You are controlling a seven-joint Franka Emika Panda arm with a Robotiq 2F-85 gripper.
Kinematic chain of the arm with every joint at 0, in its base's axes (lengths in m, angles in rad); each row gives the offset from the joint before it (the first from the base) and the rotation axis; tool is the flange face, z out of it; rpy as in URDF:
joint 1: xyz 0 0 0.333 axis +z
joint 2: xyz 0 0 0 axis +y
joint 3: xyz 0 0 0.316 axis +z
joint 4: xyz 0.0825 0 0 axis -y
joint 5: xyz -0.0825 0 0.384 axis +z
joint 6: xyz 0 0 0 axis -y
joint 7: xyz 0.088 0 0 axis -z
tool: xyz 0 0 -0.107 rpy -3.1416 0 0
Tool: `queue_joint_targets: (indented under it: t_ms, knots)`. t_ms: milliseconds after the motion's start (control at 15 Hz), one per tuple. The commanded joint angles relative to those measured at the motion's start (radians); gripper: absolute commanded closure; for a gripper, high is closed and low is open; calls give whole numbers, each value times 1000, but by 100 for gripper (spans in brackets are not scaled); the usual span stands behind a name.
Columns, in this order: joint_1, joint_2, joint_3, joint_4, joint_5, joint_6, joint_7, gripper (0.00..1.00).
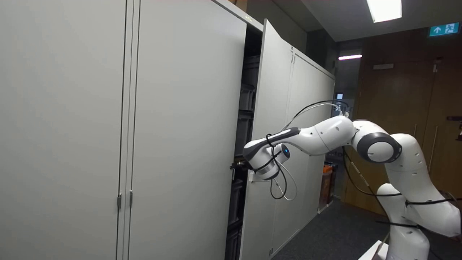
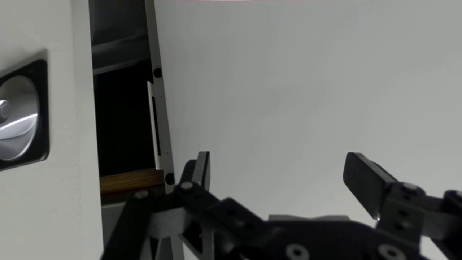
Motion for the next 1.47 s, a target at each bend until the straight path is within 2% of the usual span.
queue_joint_targets:
  t_ms: [0, 267, 667, 1067, 1400]
  knots:
    - [157, 116, -195, 42, 112, 7, 73, 0]
    - [290, 232, -365, 20, 237, 6, 122, 0]
    - [388, 383, -517, -7, 409, 4, 114, 0]
    - [391, 506, -587, -19, 566, 3, 80, 0]
    - [380, 552, -609, -34, 618, 3, 24, 0]
